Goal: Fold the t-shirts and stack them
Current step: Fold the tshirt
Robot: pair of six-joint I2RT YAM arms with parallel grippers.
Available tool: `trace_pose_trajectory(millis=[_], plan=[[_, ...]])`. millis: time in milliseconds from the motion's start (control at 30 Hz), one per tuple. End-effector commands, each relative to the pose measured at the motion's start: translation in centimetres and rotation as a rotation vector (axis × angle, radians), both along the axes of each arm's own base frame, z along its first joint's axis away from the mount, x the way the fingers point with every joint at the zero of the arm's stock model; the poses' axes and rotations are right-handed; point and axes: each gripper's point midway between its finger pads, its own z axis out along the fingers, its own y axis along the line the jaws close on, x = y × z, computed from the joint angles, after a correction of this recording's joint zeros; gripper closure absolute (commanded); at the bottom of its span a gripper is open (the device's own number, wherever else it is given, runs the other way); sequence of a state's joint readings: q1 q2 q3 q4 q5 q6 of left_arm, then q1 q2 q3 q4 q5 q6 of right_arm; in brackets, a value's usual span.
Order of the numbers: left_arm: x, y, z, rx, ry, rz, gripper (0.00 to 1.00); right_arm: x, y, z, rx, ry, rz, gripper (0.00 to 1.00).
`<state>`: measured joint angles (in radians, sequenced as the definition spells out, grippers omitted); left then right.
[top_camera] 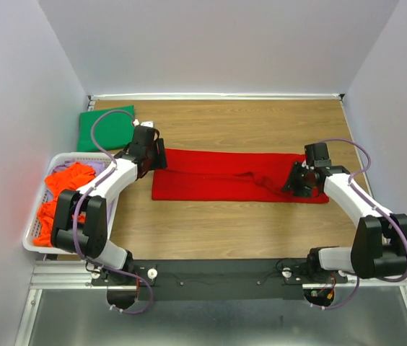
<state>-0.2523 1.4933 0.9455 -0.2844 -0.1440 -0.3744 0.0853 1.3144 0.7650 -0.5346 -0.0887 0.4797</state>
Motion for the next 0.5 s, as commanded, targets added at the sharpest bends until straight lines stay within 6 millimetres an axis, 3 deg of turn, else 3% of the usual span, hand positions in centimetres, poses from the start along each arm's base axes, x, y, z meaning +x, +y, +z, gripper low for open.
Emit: trace_pose_trajectory(millis=[0,33,100,200,300,433,467], plan=[[1.0,-1.2,0.6,-0.006,-0.019,-0.041,0.26,-0.5,-1.9,1.6,-0.094,0.004,-0.067,0.4],[1.1,-1.4,0.8,-0.007,-0.022,-0.045,0.26,-0.3,-2.3,2.1,-0.122,-0.01,-0.064,0.32],[1.3,-1.9,0.9,-0.006,-0.025,-0.055,0.26,1.1,-2.1,4.2,-0.123,-0.074,-0.013,0.25],[1.6,-2.7,0.5,-0.003,-0.017,-0.069,0.26,3.3,-0.6,6.7,-0.078,-0.151,0.081,0.23],[2.4,-3.3,0.3,-0.003,-0.017,-0.078,0.26,4.8,2.1,7.1,0.019,-0.171,0.224,0.22],[3.5,-4.0,0.1,-0.003,-0.01,-0.089,0.26,6.2,5.3,6.2,0.071,-0.173,0.332,0.22],[3.6,-4.1,0.1,-0.001,-0.011,-0.091,0.26,6.3,5.8,5.1,0.074,-0.147,0.345,0.22]])
